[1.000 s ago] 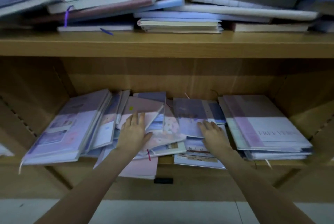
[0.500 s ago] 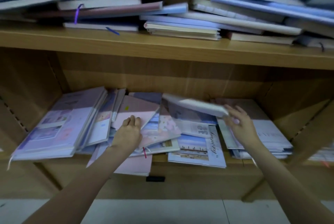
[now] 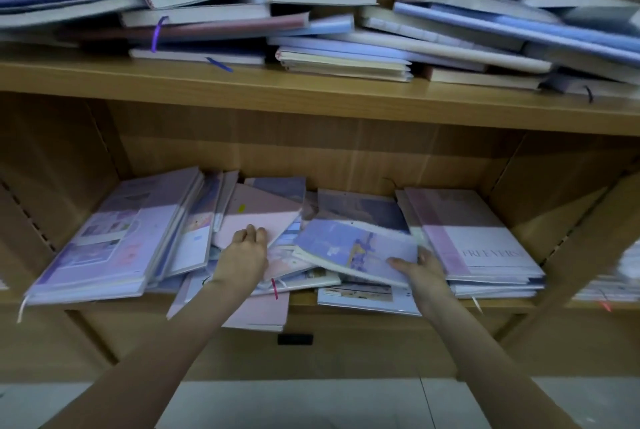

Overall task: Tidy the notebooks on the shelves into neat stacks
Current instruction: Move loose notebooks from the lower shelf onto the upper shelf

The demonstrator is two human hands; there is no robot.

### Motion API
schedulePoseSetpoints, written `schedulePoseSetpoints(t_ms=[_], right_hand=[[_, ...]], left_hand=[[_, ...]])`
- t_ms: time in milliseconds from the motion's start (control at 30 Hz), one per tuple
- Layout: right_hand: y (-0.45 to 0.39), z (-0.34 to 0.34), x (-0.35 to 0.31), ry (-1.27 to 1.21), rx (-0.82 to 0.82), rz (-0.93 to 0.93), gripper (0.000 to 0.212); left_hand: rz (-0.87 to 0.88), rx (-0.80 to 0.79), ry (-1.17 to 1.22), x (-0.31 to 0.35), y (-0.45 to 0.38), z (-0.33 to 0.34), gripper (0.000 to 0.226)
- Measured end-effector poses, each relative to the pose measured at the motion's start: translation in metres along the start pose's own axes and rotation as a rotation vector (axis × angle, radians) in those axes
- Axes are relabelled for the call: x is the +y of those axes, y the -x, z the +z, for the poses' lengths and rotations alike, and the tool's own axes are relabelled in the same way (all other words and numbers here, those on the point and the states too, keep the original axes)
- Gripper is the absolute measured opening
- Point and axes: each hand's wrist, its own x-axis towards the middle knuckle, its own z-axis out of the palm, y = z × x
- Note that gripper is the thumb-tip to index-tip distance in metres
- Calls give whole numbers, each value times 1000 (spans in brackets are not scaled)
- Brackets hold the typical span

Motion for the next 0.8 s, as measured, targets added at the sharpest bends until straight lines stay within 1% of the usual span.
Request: schedulePoseSetpoints(t_ms=[67, 100, 133, 167, 233, 267, 300, 333, 367, 400, 433, 467, 500, 533, 567, 600, 633, 667, 733, 800], right_hand=[[4, 0, -19, -104, -122, -66, 52], [10, 1, -31, -115, -206, -92, 55], [13, 3, -42, -104, -256, -108, 57], [15, 5, -51, -96, -257, -119, 60], [13, 3, -64, -155, -151, -136, 67], [11, -1, -70, -219, -89, -155, 67], [9, -6, -76, -305, -52, -183, 62], [6, -13, -79, -388, -26, -203, 52], [3, -19, -80, -441, -1, -211, 40], [2, -22, -78, -443, 37, -193, 29], [1, -22, -73, -419, 78, -155, 20], [1, -20, -65, -375, 117, -113, 11], [1, -15, -56, -327, 153, -81, 12], [0, -10, -48, -283, 183, -60, 19], [-1, -3, -41, -266, 196, -56, 23], [-2, 2, -37, -255, 196, -54, 23], [-2, 6, -36, -246, 189, -48, 22], [-5, 9, -37, -241, 185, -50, 22], [-11, 10, -41, -257, 185, -47, 22], [-15, 11, -46, -279, 151, -17, 17]], left_hand=[[-84, 39, 55, 3, 1, 1, 53], [-117, 32, 98, 5, 2, -2, 48], [-138, 50, 96, 6, 2, -1, 44], [-171, -4, 89, 9, 4, -6, 41], [-215, -10, 62, 11, 4, -3, 39], [-200, 25, 55, 10, 3, -2, 39], [-171, 13, 50, 9, 5, -9, 40], [-144, 48, 16, 5, 4, -3, 35], [-117, 118, -13, 4, 6, 2, 27], [-103, 144, -7, 1, 7, 9, 24], [-106, 134, -3, 0, 11, 13, 25], [-102, 179, -40, -1, 16, 18, 26], [-92, 186, -42, -1, 20, 12, 23], [-69, 181, -52, -2, 24, 12, 26], [-60, 151, -33, -4, 29, 8, 36], [-40, 181, -34, -6, 32, 5, 44], [-34, 212, -11, -10, 36, -5, 48], [-18, 269, -13, -14, 39, -13, 51], [23, 327, 3, -19, 43, -30, 55], [58, 353, -12, -17, 46, -41, 57]])
